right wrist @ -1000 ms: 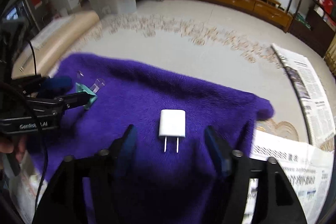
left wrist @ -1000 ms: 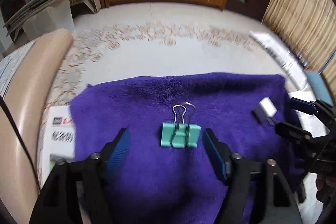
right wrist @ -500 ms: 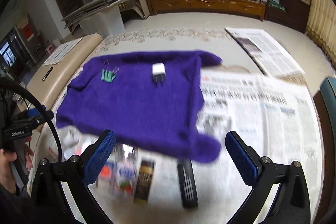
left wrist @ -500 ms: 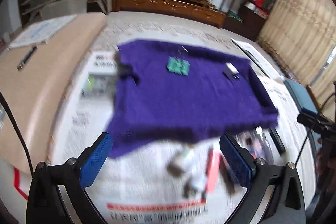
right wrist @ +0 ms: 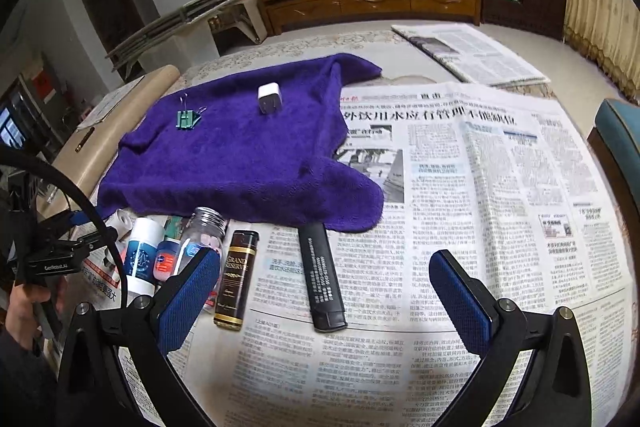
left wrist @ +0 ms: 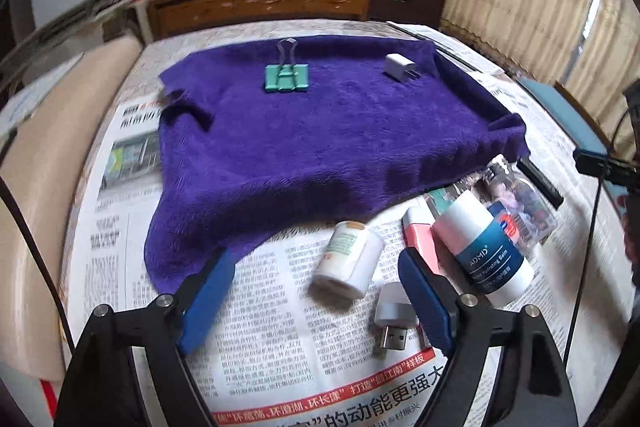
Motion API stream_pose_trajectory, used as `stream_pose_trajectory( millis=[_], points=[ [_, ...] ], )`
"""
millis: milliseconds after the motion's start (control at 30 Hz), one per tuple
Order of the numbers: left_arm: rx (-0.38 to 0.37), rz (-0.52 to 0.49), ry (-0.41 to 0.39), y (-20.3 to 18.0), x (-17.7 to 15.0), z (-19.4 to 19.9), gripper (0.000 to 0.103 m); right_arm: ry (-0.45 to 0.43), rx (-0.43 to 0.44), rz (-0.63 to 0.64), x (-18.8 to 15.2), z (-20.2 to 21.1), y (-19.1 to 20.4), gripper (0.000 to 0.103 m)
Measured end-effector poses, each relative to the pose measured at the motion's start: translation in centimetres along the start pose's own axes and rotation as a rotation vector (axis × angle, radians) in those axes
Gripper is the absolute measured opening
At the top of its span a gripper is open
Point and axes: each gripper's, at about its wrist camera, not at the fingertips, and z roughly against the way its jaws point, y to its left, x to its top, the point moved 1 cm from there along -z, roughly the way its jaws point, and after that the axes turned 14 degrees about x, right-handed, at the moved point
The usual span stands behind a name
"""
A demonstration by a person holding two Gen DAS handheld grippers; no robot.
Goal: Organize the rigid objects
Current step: 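Grasp the white cylindrical container with the left tool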
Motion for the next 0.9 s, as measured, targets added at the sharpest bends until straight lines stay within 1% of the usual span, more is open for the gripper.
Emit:
stream_pose_trajectory(
  millis=[67,167,233,300,400,433,467,500,533,633,733,900],
  points=[
    [-0.010,-0.038,-0.019,-0.4,0.1,0.0,0.070,0.017,-0.002,-0.007,-0.3,-0.3,-0.4,0.103],
    [-0.022,-0.096,-0.030,-0.9,0.3,0.1,0.063,0.023,-0.013,0.002,-0.5,-0.4,-0.4,0.103],
    [-0.038,-0.138,-0.035,-1.1,0.4,0.1,0.063,0.021,0.002,0.002,-0.5,-0.3,-0.3,0.103],
    [-0.035,-0.173,-0.041,-1.2,0.3,0.4,0.063,0.022,0.004,0.009,-0.6,-0.2,-0.2,0.103],
    [-0.045,-0.231,-0.053,-1.6,-0.1,1.1,0.058,0.035,0.005,0.018,-0.7,-0.3,0.0,0.103],
    [-0.051,-0.255,-0.056,-1.8,-0.2,1.3,0.047,0.040,0.007,0.018,-0.8,-0.4,0.0,0.103],
    [-0.039,-0.268,-0.063,-2.0,-0.1,1.4,0.042,0.045,0.008,0.019,-0.8,-0.5,0.1,0.103],
    [-0.025,-0.279,-0.054,-2.1,-0.1,1.1,0.042,0.050,0.010,0.022,-0.9,-0.6,0.2,0.103],
    [-0.022,-0.280,-0.041,-2.3,-0.1,0.7,0.037,0.051,0.011,0.025,-1.0,-0.7,0.4,0.103],
    [-0.061,-0.254,-0.019,-2.2,-0.2,0.3,0.034,0.059,0.016,0.034,-1.1,-0.9,0.7,0.103],
    [-0.047,-0.273,-0.017,-2.6,-0.3,0.4,0.029,0.069,0.013,0.038,-1.2,-1.2,0.8,0.103],
    [-0.048,-0.238,-0.010,-2.6,-0.3,0.2,0.028,0.075,0.009,0.033,-1.4,-1.3,0.7,0.103]
  ],
)
